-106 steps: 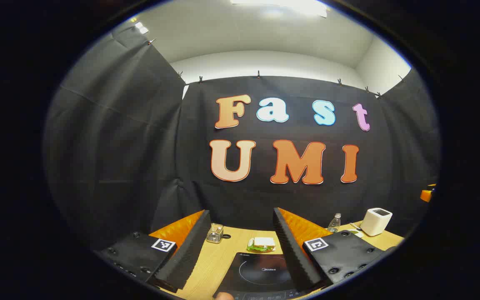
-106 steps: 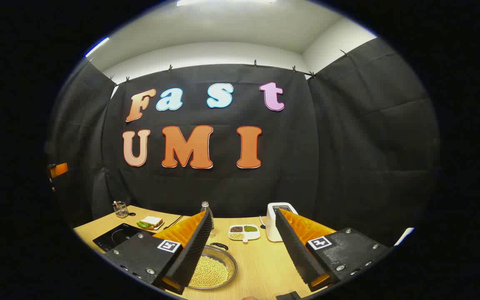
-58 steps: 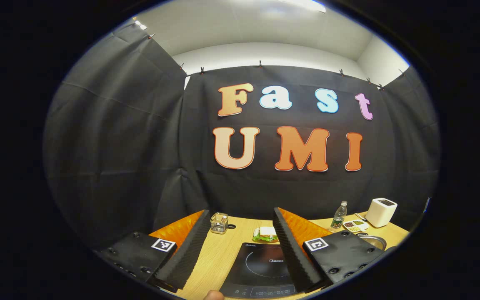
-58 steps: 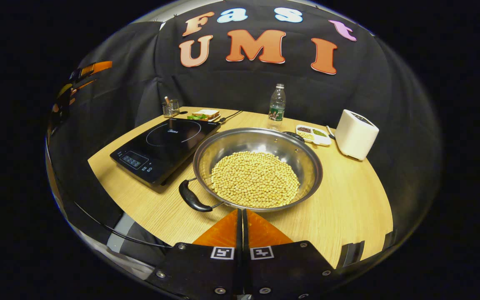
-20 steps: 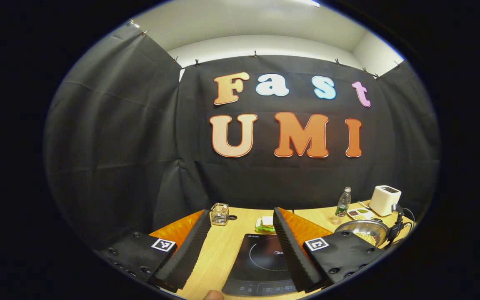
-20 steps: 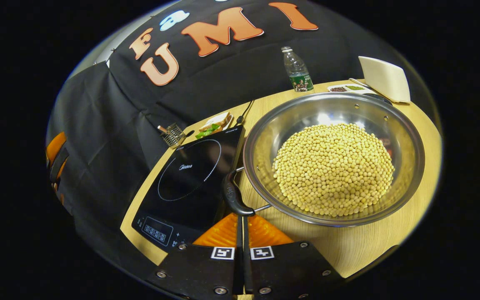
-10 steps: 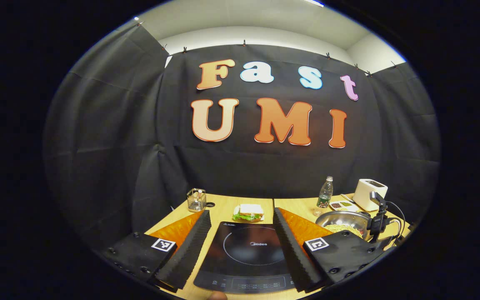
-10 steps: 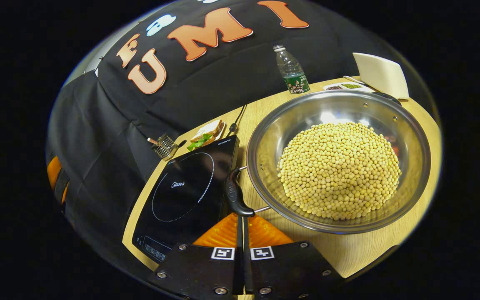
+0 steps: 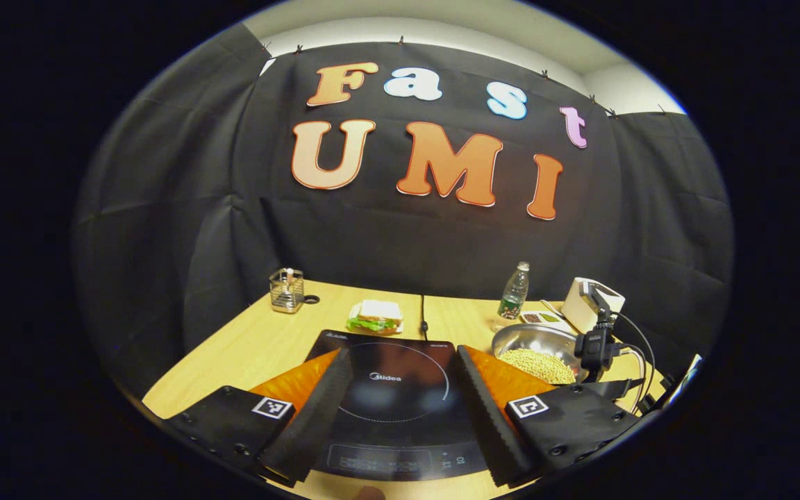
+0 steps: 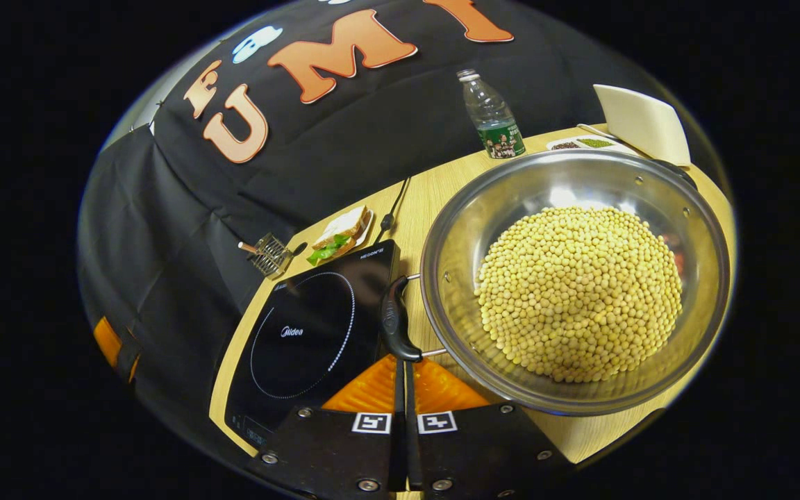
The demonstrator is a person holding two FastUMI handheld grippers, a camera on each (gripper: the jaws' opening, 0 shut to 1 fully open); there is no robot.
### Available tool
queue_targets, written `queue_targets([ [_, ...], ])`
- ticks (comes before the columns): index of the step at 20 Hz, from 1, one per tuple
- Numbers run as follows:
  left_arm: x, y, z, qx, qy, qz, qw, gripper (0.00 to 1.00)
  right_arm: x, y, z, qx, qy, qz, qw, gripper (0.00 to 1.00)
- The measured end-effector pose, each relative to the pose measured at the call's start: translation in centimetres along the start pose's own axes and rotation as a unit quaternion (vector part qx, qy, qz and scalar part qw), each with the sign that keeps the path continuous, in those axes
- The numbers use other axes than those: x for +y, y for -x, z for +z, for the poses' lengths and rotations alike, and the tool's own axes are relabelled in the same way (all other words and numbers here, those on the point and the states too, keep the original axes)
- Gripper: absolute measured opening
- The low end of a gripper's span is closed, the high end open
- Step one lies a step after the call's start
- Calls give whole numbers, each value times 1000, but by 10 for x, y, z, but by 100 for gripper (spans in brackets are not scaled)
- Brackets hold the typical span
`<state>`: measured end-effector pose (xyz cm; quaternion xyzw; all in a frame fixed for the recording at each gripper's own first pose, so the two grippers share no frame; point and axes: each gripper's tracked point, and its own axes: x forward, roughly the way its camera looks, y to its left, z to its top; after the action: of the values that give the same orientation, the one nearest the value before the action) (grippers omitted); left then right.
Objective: First push the handle of the pot to place it horizontally, then grasp the pot with both hands and set it on the induction cooktop.
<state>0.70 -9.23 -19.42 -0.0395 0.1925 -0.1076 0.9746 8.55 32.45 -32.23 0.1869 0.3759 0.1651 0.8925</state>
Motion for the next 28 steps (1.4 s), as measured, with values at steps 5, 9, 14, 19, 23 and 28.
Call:
queue_targets([
  [5, -28, -23, 8, 0, 10, -17, 1000, 98, 2, 28, 3, -1, 30, 23, 999, 0],
  [9, -57, -42, 5, 6, 4, -31, 999, 98, -27, 79, 43, -55, 41, 18, 998, 0],
  [14, -106, -70, -21, 34, -11, -57, 998, 98, -100, 130, 110, -145, 61, -50, 986, 27],
  [19, -144, -95, -51, 68, -26, -72, 995, 98, -167, 155, 150, -192, 59, -109, 973, 68],
  [23, -154, -115, -77, 103, -40, -71, 991, 98, -210, 153, 165, -201, 69, -147, 966, 91],
  [28, -155, -140, -108, 149, -40, -62, 986, 99, -248, 116, 168, -169, 79, -179, 966, 95],
])
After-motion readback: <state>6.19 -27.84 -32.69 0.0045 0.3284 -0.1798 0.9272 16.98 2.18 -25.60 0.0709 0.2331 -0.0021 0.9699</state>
